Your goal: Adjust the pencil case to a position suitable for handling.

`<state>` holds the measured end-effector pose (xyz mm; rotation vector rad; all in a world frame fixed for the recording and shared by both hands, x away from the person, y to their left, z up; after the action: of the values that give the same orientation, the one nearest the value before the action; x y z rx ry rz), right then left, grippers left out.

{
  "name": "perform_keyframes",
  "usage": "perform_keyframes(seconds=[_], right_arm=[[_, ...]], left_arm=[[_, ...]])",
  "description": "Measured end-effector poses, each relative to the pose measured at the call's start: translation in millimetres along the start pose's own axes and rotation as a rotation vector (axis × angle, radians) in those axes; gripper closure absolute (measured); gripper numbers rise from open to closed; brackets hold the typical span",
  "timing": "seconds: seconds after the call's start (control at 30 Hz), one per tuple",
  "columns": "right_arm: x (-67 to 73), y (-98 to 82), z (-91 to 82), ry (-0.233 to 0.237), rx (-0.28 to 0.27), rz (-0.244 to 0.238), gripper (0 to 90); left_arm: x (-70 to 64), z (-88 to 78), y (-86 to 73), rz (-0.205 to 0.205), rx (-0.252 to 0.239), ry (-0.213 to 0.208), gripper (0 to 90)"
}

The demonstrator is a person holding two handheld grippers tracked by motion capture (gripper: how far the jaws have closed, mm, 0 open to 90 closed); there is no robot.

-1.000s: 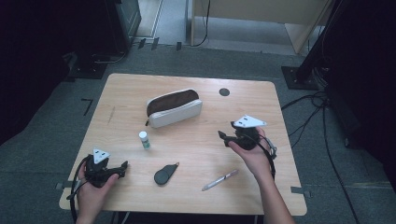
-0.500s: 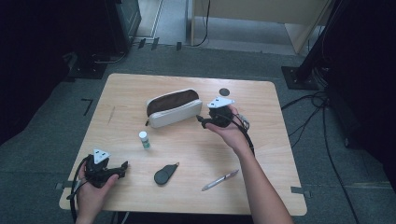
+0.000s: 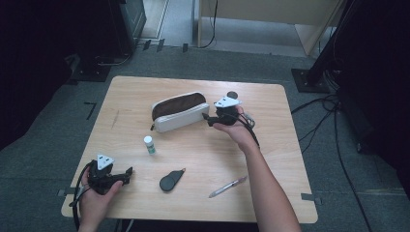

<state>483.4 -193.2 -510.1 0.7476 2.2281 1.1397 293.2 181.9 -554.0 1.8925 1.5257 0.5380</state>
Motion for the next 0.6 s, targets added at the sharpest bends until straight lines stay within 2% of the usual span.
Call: perform_keyframes(seconds=[0.03, 0.07, 0.1, 0.2, 0.33, 0.47, 0.5, 0.53, 0.57, 0.6], right_arm=[[4.0, 1.9, 3.5, 0.005, 0.002, -0.080, 27.0], [6.3, 4.0, 4.6, 0.012, -0.001, -0.095, 26.3], [6.3, 4.0, 4.6, 0.012, -0.001, -0.095, 26.3], [13.1, 10.5, 5.9, 0.050, -0.028, -0.103, 27.1], [16.6, 10.7, -1.2, 0.052, -0.008, -0.144, 38.0], [29.2, 11.9, -15.5, 0.109, -0.012, -0.163, 44.9], [33.7, 12.1, -19.7, 0.128, -0.017, -0.160, 48.2], [41.2, 11.2, -27.0, 0.175, -0.025, -0.143, 54.9], [41.2, 11.2, -27.0, 0.175, -0.025, -0.143, 54.9], [44.1, 11.0, -29.3, 0.201, -0.034, -0.127, 57.9]], left_arm=[[-0.1, 0.0, 0.0, 0.000, 0.000, 0.000, 9.4], [0.0, 0.0, 0.0, 0.002, 0.000, 0.000, 9.4], [0.0, 0.0, 0.0, 0.002, 0.000, 0.000, 9.4], [0.0, 0.0, 0.0, 0.002, 0.000, 0.000, 9.4], [-0.2, -0.1, 0.0, 0.004, 0.001, -0.003, 9.4], [-0.3, -0.1, 0.0, 0.005, 0.000, -0.004, 9.5], [-0.3, 0.0, -0.1, 0.005, 0.000, -0.004, 9.5], [-0.3, -0.1, 0.0, 0.005, 0.000, -0.004, 9.5], [-0.4, 0.0, 0.0, 0.005, 0.000, -0.004, 9.5], [-0.3, -0.1, 0.0, 0.007, 0.000, -0.004, 9.5]])
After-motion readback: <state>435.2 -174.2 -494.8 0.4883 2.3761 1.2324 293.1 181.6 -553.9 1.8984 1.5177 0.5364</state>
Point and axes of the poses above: each handheld gripper's, and its own axes: z roughly forward along the jaws, y roughly out of its top, x roughly to its left, the point moved 5 cm from there along z, roughly forward along the jaws, and after that the axes turned 7 degrees about -z, right-handed, at the moved point
